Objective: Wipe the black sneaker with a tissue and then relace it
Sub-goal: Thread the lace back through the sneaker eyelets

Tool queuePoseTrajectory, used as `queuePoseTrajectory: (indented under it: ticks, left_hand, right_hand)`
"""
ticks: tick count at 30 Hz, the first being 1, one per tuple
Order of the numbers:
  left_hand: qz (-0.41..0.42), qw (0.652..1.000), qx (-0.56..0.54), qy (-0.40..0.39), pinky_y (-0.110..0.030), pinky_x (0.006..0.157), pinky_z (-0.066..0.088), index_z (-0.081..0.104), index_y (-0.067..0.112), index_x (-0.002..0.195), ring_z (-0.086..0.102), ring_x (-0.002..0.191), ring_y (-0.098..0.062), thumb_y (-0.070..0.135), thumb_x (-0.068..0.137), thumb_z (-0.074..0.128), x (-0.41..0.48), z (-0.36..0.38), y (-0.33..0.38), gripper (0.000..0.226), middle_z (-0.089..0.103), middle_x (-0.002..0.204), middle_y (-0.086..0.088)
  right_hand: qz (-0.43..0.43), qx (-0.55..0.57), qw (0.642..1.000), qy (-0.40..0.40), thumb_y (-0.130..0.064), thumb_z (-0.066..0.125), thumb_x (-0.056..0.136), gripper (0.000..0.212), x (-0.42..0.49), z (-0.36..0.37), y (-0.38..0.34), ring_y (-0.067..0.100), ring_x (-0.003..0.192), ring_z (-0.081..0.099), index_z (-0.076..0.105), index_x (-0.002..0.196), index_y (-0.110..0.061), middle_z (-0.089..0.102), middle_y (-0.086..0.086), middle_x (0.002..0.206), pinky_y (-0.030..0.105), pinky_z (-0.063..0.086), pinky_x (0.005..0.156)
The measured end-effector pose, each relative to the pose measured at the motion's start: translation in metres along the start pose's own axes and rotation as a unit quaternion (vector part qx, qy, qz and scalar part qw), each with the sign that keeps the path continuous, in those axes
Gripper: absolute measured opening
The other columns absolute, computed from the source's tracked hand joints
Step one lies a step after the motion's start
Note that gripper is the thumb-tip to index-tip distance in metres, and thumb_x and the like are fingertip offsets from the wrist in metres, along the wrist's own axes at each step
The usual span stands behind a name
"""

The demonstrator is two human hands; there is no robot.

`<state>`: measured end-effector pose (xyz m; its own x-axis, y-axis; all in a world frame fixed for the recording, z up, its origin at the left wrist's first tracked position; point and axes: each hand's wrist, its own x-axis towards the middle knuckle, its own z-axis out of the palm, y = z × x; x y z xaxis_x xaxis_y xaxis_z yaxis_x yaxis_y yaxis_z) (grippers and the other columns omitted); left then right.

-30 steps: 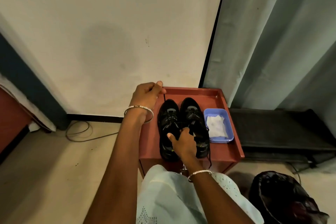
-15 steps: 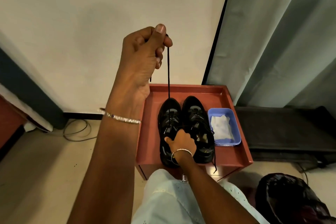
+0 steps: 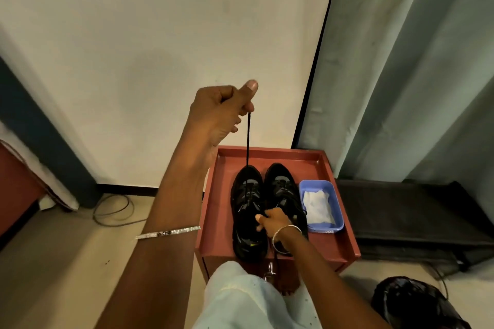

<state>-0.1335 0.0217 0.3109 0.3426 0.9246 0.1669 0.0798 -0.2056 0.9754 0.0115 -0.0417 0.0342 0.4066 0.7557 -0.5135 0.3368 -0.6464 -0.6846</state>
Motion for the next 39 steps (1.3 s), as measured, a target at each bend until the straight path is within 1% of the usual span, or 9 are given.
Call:
queuePoseTrajectory:
  ticks: [4, 8, 11, 17, 20, 23, 27, 34, 39]
  left_hand:
    - [-0.082, 0.995, -0.038, -0.046, -0.035, 0.086, 0.058, 0.07, 0.016, 0.068, 0.071, 0.095, -0.015, 0.041, 0.086, 0.072, -0.016, -0.003, 0.0, 0.031, 0.078, 0.092, -0.001]
    - [-0.106, 0.988, -0.061, -0.093, -0.042, 0.099, 0.051, 0.072, 0.011, 0.08, 0.073, 0.096, -0.013, 0.041, 0.088, 0.069, -0.039, -0.002, 0.011, 0.031, 0.078, 0.094, -0.002]
    - [-0.104, 0.989, -0.055, -0.094, -0.043, 0.1, 0.05, 0.075, 0.011, 0.084, 0.073, 0.094, -0.015, 0.043, 0.09, 0.066, -0.054, -0.001, 0.015, 0.033, 0.078, 0.093, -0.003]
    - [-0.072, 0.994, -0.058, -0.062, -0.034, 0.088, 0.055, 0.077, 0.013, 0.099, 0.071, 0.098, -0.011, 0.057, 0.088, 0.061, -0.071, 0.0, 0.018, 0.048, 0.077, 0.099, 0.003]
    - [-0.04, 0.997, -0.067, -0.013, -0.029, 0.076, 0.057, 0.075, 0.015, 0.105, 0.069, 0.101, -0.013, 0.049, 0.091, 0.063, -0.071, 0.004, 0.016, 0.039, 0.073, 0.107, 0.003]
    - [0.012, 0.998, -0.051, 0.035, -0.025, 0.068, 0.056, 0.074, 0.016, 0.11, 0.068, 0.102, -0.014, 0.037, 0.092, 0.067, -0.068, 0.009, 0.012, 0.029, 0.073, 0.106, 0.001]
    - [0.084, 0.993, -0.049, 0.066, -0.028, 0.073, 0.06, 0.076, 0.014, 0.107, 0.069, 0.097, -0.01, 0.02, 0.093, 0.067, -0.065, 0.013, 0.015, 0.017, 0.075, 0.104, 0.002]
    - [0.171, 0.982, -0.002, 0.077, -0.021, 0.065, 0.058, 0.067, 0.012, 0.102, 0.072, 0.078, -0.014, 0.008, 0.089, 0.069, -0.061, 0.021, 0.026, 0.013, 0.076, 0.087, -0.003]
    - [0.152, 0.984, 0.022, 0.094, -0.033, 0.075, 0.06, 0.059, 0.016, 0.108, 0.073, 0.07, -0.013, 0.023, 0.087, 0.075, -0.053, 0.025, 0.028, 0.028, 0.076, 0.086, 0.002]
  right_hand:
    - [-0.025, 0.115, 0.99, 0.082, 0.0, 0.044, 0.098, 0.03, -0.04, -0.036, -0.005, 0.0, 0.046, 0.056, 0.063, 0.122, -0.001, 0.068, 0.013, 0.075, 0.011, 0.041, 0.051]
    - [-0.099, 0.273, 0.95, 0.112, -0.001, 0.043, 0.101, 0.02, -0.101, -0.069, -0.033, 0.005, 0.038, 0.051, 0.056, 0.114, -0.009, 0.064, 0.014, 0.075, 0.018, 0.038, 0.039]
    - [-0.156, 0.312, 0.933, 0.094, -0.003, 0.042, 0.103, 0.02, -0.134, -0.096, -0.062, 0.011, 0.043, 0.046, 0.062, 0.106, -0.005, 0.064, 0.008, 0.067, 0.019, 0.034, 0.038]
    - [-0.249, 0.385, 0.888, 0.036, -0.009, 0.044, 0.104, 0.026, -0.181, -0.133, -0.107, 0.012, 0.058, 0.065, 0.067, 0.107, 0.003, 0.072, 0.012, 0.08, 0.019, 0.051, 0.053]
    - [-0.284, 0.407, 0.868, 0.005, -0.021, 0.041, 0.107, 0.033, -0.197, -0.141, -0.125, 0.018, 0.078, 0.072, 0.068, 0.11, -0.002, 0.076, 0.014, 0.097, 0.024, 0.056, 0.067]
    - [-0.3, 0.424, 0.854, -0.016, -0.011, 0.033, 0.103, 0.035, -0.208, -0.147, -0.14, 0.025, 0.097, 0.072, 0.065, 0.116, -0.003, 0.074, 0.014, 0.108, 0.035, 0.056, 0.083]
    - [-0.325, 0.382, 0.865, 0.021, -0.004, 0.048, 0.099, 0.023, -0.212, -0.147, -0.156, 0.023, 0.098, 0.073, 0.066, 0.113, -0.003, 0.075, 0.011, 0.107, 0.034, 0.058, 0.087]
    - [-0.359, 0.225, 0.883, 0.202, -0.027, 0.063, 0.097, 0.021, -0.203, -0.144, -0.164, 0.007, 0.058, 0.062, 0.075, 0.099, -0.009, 0.075, 0.005, 0.08, 0.017, 0.047, 0.056]
    - [-0.364, 0.128, 0.879, 0.28, -0.038, 0.072, 0.088, 0.028, -0.19, -0.147, -0.174, 0.016, 0.09, 0.069, 0.079, 0.102, -0.015, 0.075, -0.001, 0.099, 0.035, 0.056, 0.083]
